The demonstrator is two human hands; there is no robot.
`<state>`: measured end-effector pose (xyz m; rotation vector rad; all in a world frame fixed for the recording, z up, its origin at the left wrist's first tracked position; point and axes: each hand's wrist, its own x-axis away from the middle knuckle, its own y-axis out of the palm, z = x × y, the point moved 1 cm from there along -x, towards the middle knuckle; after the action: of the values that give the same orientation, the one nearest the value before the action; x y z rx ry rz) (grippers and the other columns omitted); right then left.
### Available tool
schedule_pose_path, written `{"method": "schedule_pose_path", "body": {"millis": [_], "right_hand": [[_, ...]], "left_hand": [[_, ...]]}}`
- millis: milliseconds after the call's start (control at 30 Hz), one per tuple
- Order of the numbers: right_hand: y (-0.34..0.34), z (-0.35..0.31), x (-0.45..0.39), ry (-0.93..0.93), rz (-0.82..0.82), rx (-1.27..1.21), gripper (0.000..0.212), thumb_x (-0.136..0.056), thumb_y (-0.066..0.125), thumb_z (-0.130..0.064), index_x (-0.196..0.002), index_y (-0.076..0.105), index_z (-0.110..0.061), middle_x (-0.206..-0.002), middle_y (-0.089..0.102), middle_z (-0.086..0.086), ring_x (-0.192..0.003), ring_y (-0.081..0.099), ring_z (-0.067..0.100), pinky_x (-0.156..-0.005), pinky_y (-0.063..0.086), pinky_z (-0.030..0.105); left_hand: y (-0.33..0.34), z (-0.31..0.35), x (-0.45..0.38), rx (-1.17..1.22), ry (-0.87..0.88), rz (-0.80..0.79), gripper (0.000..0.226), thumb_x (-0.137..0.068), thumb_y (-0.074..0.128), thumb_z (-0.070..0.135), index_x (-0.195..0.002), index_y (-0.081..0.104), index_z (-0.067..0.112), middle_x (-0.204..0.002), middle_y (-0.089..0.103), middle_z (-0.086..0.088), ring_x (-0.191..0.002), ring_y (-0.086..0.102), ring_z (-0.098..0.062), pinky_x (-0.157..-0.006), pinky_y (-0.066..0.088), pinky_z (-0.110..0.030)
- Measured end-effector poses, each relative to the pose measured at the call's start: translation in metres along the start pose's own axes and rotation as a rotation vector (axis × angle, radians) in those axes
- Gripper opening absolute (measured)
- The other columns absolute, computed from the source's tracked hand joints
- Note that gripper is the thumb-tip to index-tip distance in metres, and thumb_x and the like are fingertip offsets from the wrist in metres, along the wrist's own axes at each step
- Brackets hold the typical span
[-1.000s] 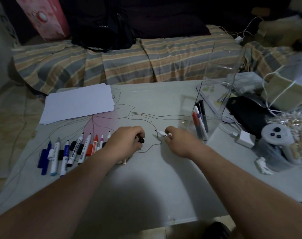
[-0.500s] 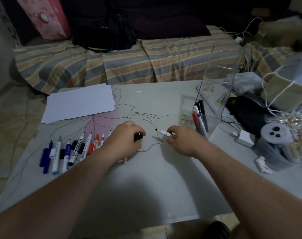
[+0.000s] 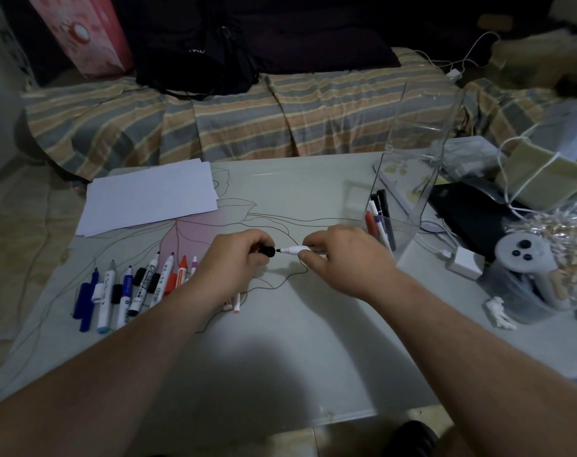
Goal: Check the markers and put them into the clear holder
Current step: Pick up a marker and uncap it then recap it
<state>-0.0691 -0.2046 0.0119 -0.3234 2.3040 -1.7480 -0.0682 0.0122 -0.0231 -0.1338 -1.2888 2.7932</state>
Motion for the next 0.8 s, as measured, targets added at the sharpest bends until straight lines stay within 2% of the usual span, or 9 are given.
{"method": "schedule_pose_path", "body": {"millis": [133,233,300,400,500,700,800], "right_hand": [[0.004,-0.001,-0.002,0.008,-0.007,0.043,0.036,-0.096,0.043,-0.06,-0.11,0.068,-0.037,-0.097,0.061,-0.006,-0.101,0.06,0.02,-0.097,0.042,0.048],[0.01,-0.003,-0.002,-0.026,0.0,0.022,0.033,-0.095,0.045,-0.059,-0.103,0.066,-0.035,-0.091,0.055,-0.005,-0.097,0.06,0.024,-0.081,0.052,0.042],[0.012,-0.005,-0.002,-0.072,0.036,0.047,0.03,-0.096,0.048,-0.056,-0.099,0.065,-0.032,-0.088,0.051,-0.006,-0.093,0.061,0.025,-0.073,0.049,0.038],[0.01,-0.008,-0.002,-0.12,0.106,0.093,0.024,-0.096,0.053,-0.052,-0.098,0.066,-0.031,-0.087,0.047,-0.007,-0.086,0.062,0.027,-0.067,0.043,0.035],[0.01,-0.009,-0.002,-0.161,0.094,0.093,0.019,-0.096,0.056,-0.049,-0.097,0.065,-0.032,-0.086,0.047,-0.007,-0.086,0.062,0.028,-0.063,0.038,0.033],[0.016,-0.008,0.002,-0.216,0.062,0.102,0.025,-0.098,0.051,-0.051,-0.093,0.058,-0.027,-0.08,0.05,-0.006,-0.083,0.059,0.026,-0.06,0.034,0.033],[0.019,-0.006,0.005,-0.224,0.062,0.086,0.025,-0.098,0.051,-0.05,-0.093,0.057,-0.027,-0.08,0.051,-0.006,-0.083,0.059,0.027,-0.061,0.035,0.035]], "left_hand": [[0.0,0.007,0.001,-0.035,0.062,-0.004,0.018,-0.086,0.074,0.019,-0.1,0.072,0.03,-0.085,0.07,0.01,-0.08,0.061,-0.009,-0.067,0.041,-0.016],[0.004,0.015,0.002,-0.088,0.148,-0.004,0.022,-0.088,0.073,0.025,-0.109,0.072,0.03,-0.097,0.071,0.011,-0.088,0.06,-0.01,-0.076,0.043,-0.024],[0.007,0.016,0.001,-0.159,0.213,-0.018,0.02,-0.094,0.066,0.027,-0.113,0.071,0.026,-0.098,0.07,0.006,-0.092,0.058,-0.014,-0.078,0.041,-0.028],[0.006,0.014,0.001,-0.298,0.207,-0.054,0.018,-0.1,0.054,0.035,-0.108,0.064,0.023,-0.09,0.064,0.0,-0.087,0.058,-0.025,-0.07,0.041,-0.036],[0.005,0.017,0.006,-0.39,0.185,-0.113,0.02,-0.103,0.043,0.04,-0.102,0.051,0.022,-0.084,0.061,-0.001,-0.08,0.055,-0.028,-0.063,0.042,-0.038],[0.007,0.022,0.013,-0.388,0.216,-0.143,0.017,-0.104,0.043,0.032,-0.089,0.041,0.023,-0.075,0.052,0.0,-0.073,0.048,-0.026,-0.058,0.032,-0.038],[0.009,0.025,0.015,-0.39,0.228,-0.142,0.018,-0.103,0.043,0.031,-0.088,0.04,0.023,-0.074,0.049,0.002,-0.072,0.046,-0.025,-0.059,0.035,-0.039]]}}
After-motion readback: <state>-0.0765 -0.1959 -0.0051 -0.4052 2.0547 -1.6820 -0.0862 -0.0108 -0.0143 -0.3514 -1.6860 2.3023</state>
